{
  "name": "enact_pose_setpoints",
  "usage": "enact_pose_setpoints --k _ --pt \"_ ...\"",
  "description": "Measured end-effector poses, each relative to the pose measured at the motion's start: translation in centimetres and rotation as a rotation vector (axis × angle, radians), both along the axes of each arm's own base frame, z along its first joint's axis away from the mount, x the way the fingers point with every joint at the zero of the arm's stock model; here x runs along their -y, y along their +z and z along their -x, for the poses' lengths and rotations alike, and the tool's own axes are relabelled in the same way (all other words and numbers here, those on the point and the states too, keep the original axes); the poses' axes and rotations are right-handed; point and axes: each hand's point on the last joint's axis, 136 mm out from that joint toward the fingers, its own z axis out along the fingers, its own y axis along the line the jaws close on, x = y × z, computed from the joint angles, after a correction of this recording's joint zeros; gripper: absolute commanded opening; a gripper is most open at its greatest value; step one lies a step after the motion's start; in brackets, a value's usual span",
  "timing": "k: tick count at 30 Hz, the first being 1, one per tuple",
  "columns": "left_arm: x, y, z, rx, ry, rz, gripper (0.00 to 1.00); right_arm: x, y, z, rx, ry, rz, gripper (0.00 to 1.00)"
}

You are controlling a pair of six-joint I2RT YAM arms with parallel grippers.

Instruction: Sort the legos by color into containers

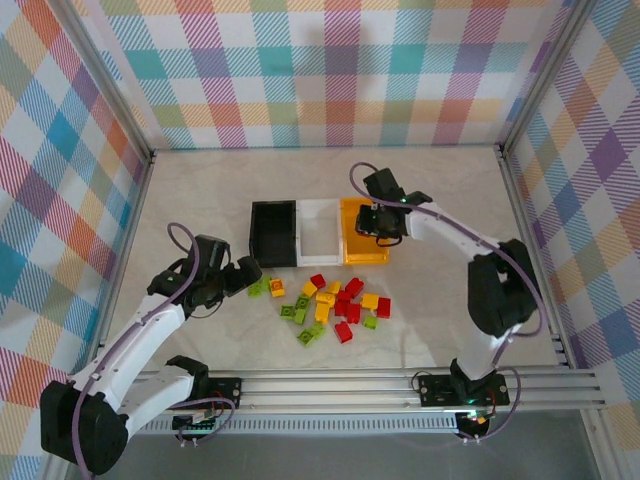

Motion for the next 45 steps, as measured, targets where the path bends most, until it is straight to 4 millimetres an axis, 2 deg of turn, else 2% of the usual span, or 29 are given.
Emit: enact_pose_setpoints --k 2,4,9,15,19,22,25,30,32,35,40,45 --pt "-0.2 -0.7 0.2 -0.02 0.003 -0.013 0.95 -0.2 -0.6 -0.8 -0.007 -0.004 0.003 0.6" --pt "-0.3 -1.6 0.4 -0.046 0.003 -0.028 0.95 -0.5 -0.5 -1.2 -0.001 0.004 0.001 0.68" --pt "-0.5 -3.2 0.6 -0.097 -0.009 -0.062 0.87 -0.8 1.2 -1.4 0.036 0.01 -0.031 0.71" --pt "0.5 -5.9 -0.4 -0.154 -0.038 -0.095 0.76 -0.1 3.1 0.5 0.077 0.019 -0.067 0.71" --pt "0.4 -8.5 -0.7 -0.219 -0.036 -0.129 0.74 0.3 3.2 1.3 0.082 0.019 -0.07 0.71" --pt "0.2 -9.5 -0.9 -0.241 -0.021 -0.151 0.7 0.5 3.0 1.6 0.078 0.019 -0.068 0.71" --pt "-0.1 -9.6 -0.9 -0.246 0.002 -0.16 0.65 0.6 3.0 1.9 0.08 0.018 -0.068 0.71" --pt "-1.2 -9.4 -0.6 -0.24 0.062 -0.176 0.63 0.7 4.2 2.0 0.109 0.015 -0.082 0.71" --pt "-2.1 -9.1 0.2 -0.229 0.084 -0.186 0.7 0.7 4.6 1.9 0.123 0.014 -0.09 0.71" --pt "-2.3 -7.8 0.5 -0.191 0.084 -0.177 0.79 0.7 4.7 1.8 0.13 0.014 -0.094 0.71" --pt "-1.8 -6.6 -1.0 -0.16 0.052 -0.188 0.83 0.7 4.4 1.9 0.124 0.014 -0.091 0.72" --pt "-1.7 -7.2 -2.5 -0.179 0.014 -0.264 0.85 1.0 4.3 2.1 0.125 0.009 -0.086 0.72"
